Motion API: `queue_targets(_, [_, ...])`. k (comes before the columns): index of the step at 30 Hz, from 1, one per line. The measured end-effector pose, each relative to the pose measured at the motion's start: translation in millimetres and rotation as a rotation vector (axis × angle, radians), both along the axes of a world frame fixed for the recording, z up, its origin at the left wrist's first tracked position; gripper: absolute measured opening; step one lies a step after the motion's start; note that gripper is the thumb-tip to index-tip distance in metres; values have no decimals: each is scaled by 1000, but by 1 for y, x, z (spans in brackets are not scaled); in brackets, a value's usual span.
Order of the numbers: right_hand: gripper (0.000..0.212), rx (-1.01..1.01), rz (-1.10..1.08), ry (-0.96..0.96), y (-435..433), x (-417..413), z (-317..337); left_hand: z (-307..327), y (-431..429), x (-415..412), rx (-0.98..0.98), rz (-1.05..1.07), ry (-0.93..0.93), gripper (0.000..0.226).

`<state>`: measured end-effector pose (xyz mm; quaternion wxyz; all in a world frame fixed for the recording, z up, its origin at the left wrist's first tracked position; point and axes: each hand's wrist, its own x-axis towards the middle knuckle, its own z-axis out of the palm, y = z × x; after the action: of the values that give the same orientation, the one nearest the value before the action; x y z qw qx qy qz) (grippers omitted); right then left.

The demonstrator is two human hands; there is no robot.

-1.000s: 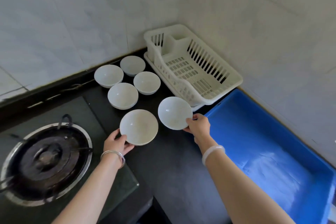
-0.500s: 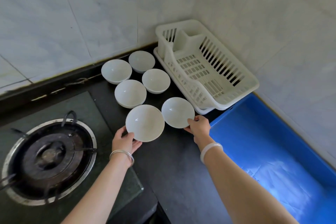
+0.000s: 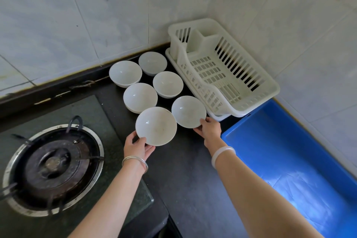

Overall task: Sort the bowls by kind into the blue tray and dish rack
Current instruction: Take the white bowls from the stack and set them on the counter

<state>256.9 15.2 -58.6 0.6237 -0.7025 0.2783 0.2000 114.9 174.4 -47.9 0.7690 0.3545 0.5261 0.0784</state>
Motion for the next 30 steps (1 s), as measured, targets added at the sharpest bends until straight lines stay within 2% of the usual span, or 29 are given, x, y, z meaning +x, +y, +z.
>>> queue_targets(9, [26, 24, -17, 6, 10, 5, -3, 0, 0, -1, -10, 17, -8, 41])
queue_targets(17, [41, 118, 64, 83, 5, -6, 7, 1, -9, -4, 49, 2, -42, 46])
queue_targets(21, [42, 144, 135, 78, -7, -16, 15, 3, -24, -14, 138, -112, -3, 41])
queue_targets(25, [36, 82, 181, -10, -31, -36, 33, 7, -52, -29, 80, -230, 22, 43])
queue_targets(30, [25, -95, 227, -125, -95, -82, 66, 17, -109, -38, 153, -563, -34, 36])
